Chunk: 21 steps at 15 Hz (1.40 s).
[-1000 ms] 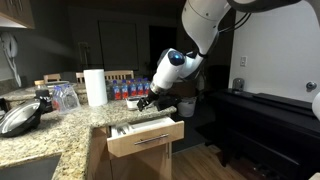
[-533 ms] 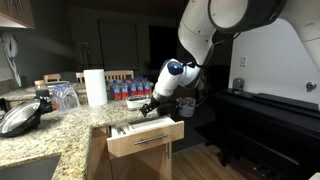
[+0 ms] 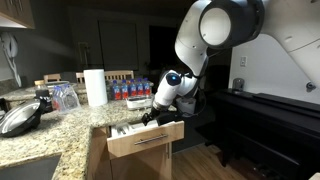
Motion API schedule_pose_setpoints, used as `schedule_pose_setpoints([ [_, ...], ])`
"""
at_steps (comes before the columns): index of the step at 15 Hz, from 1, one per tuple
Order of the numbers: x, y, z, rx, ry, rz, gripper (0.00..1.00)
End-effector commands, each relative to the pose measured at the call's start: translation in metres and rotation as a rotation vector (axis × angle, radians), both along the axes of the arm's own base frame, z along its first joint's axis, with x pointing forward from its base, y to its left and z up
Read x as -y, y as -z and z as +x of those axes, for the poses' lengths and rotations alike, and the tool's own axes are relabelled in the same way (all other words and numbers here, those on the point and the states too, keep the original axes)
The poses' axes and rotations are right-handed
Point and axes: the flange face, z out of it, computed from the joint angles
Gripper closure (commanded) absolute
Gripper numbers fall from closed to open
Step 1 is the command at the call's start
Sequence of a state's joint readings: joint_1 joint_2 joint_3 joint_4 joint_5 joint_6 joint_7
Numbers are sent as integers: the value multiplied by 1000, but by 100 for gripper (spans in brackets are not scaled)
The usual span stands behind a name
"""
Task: Open the top drawer
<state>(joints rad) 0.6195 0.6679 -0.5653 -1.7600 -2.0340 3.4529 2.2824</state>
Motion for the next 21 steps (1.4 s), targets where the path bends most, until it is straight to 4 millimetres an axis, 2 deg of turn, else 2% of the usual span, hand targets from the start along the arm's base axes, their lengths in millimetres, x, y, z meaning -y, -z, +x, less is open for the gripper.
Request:
schedule_pose_setpoints([
  [1,-5,1,15,13,4,41,0],
  [6,-4,16,20,4,19,36,0],
  [11,12,33,23,4,85,-24,0],
  [14,12,40,16,-18,101,-21,0],
  [21,1,40,1,-67,59,51,0],
])
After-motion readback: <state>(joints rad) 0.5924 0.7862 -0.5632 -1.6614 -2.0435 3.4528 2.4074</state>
